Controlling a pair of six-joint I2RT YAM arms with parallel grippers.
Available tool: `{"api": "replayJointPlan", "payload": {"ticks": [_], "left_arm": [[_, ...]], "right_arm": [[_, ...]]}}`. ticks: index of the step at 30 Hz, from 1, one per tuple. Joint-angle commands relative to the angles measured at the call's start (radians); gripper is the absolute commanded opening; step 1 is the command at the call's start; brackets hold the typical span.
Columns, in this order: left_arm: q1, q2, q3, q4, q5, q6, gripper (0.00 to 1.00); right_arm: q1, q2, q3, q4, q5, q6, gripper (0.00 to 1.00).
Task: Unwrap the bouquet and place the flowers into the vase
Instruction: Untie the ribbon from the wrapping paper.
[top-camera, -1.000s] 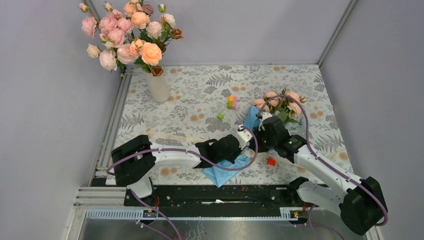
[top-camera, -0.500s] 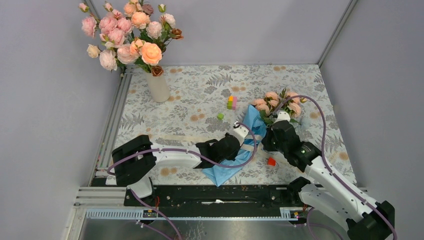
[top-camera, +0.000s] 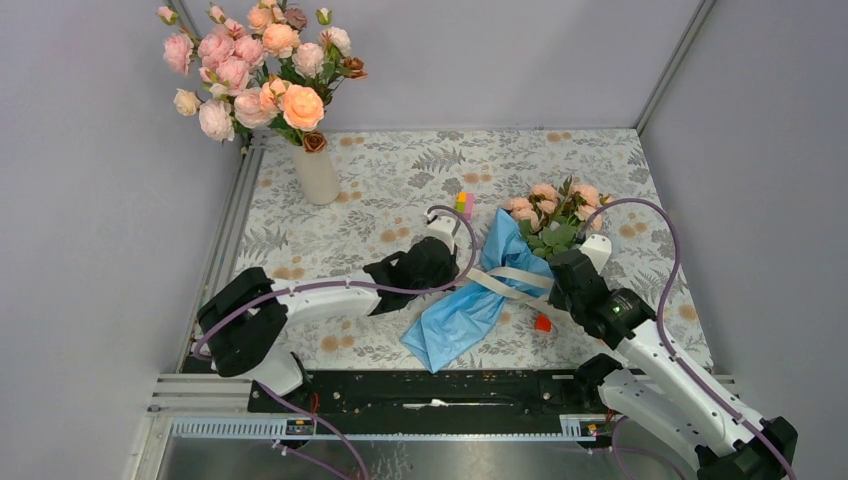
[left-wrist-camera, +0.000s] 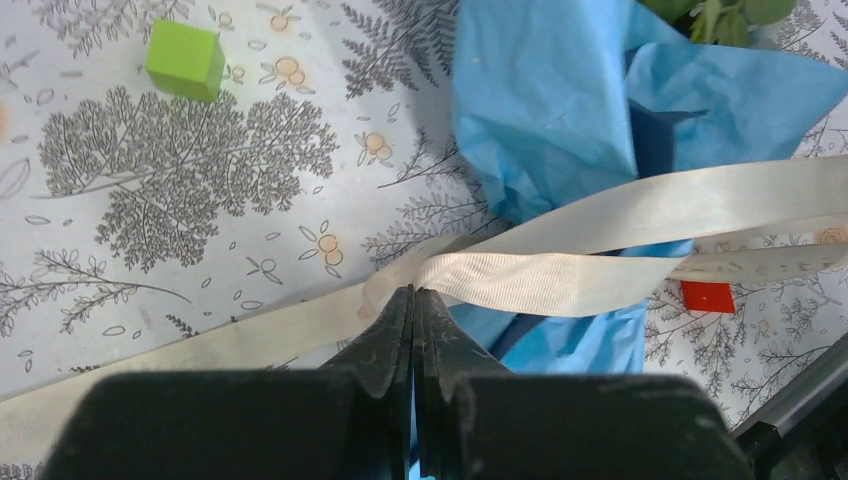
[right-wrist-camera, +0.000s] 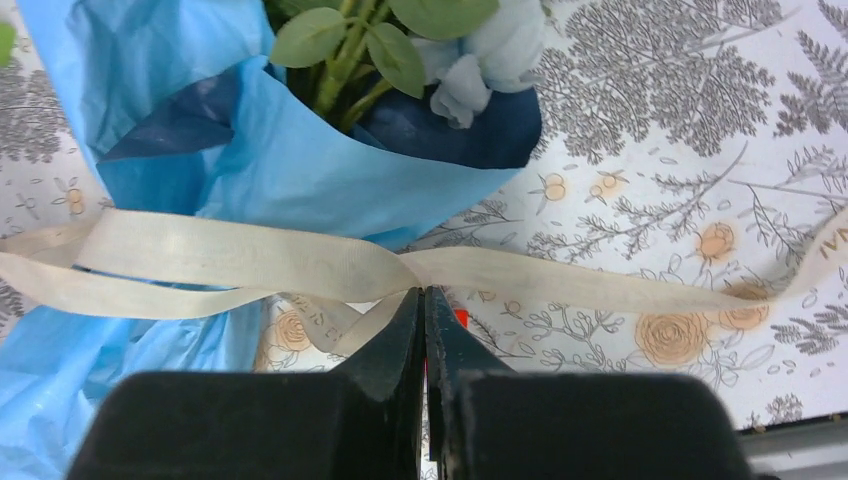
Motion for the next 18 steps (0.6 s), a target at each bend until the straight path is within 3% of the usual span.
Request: {"api": "replayJointPlan", "payload": {"ticks": [1,7,9,11,12,13,18], "left_arm": [[0.044,-0.025,-0.041,0.053,0.136,-0.064,0.00],[0.078,-0.033,-0.071,0.026,0.164,-0.066,0.00],[0.086,-0.050,-0.074,0.009,0.152,-0.051,0.00],[0.090,-0.074,-0.069,-0.011,0.139,-0.016,0.02],[0.092,-0.084,-0.059,-0.028,0.129,0.017,0.08],[0.092,-0.095,-0.047,-0.049,0.116,0.042,0.14],[0.093,-0.151,0.000,-0.091,0.099,0.168,0.49]], "right_arm": [[-0.004,0.022,0.029,-0.079,0.088,0.113,0.00],[-0.004,0.039,0.002,-0.106,0.109,0.201,0.00],[-0.003,0.036,0.019,-0.130,0.114,0.209,0.05],[-0.003,0.029,0.050,-0.161,0.122,0.202,0.22],[-0.004,0.018,0.066,-0.175,0.126,0.192,0.39],[-0.003,0.008,0.083,-0.187,0.128,0.180,0.48],[-0.003,-0.058,0.146,-0.146,0.049,0.030,0.79]]}}
